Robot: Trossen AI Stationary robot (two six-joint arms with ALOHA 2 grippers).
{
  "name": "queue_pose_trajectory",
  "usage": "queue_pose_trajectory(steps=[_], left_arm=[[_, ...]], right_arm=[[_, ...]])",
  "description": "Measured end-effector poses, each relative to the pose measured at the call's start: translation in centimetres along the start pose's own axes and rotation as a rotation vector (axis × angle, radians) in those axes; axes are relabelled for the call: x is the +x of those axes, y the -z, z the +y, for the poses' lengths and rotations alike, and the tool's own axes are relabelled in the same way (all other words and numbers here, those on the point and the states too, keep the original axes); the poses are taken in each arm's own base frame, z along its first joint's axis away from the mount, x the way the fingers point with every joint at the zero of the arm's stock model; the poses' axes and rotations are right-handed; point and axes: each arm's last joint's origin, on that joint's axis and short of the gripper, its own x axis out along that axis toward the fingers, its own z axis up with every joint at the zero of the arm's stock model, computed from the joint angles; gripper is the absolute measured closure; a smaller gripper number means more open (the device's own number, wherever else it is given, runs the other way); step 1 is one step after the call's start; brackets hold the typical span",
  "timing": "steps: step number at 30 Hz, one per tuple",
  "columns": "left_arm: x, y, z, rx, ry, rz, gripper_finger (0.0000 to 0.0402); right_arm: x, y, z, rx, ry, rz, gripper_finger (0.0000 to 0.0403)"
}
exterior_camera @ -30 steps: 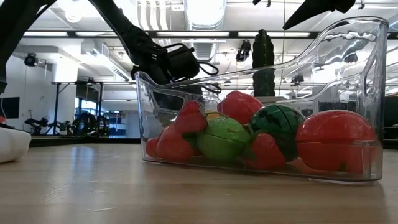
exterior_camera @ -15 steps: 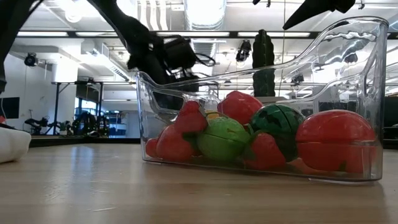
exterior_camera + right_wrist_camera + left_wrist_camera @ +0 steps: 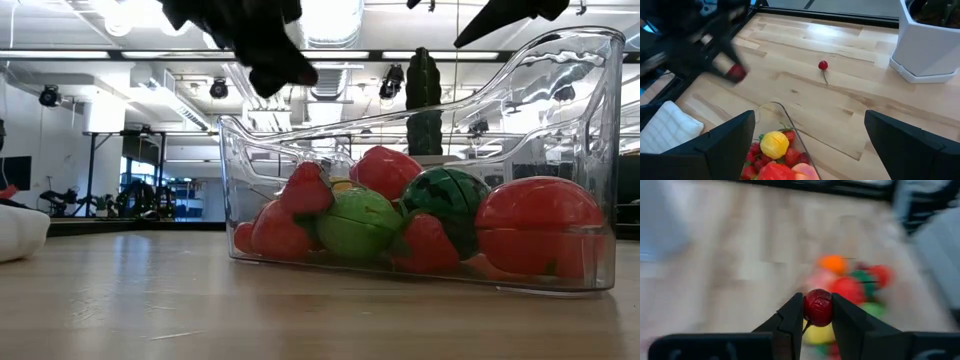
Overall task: Pick and placing Produce into tupperware
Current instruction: Put the red cherry into the transparent bin
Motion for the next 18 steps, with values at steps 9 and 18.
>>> queue_pose_trajectory(steps=[9,18], left_arm=[[3.5,1.1,-4.3,-0.15,0.251,0.074,0.0333],[5.9,2.4,-4.3,-0.456,0.351,0.2,0.0276]], right_arm=[[0.1,0.2,-0.1,-0.014,0.0,0.036,0.0035],[0.1,0.4,-0.1,-0.03,-0.003,0.061,0.0035]])
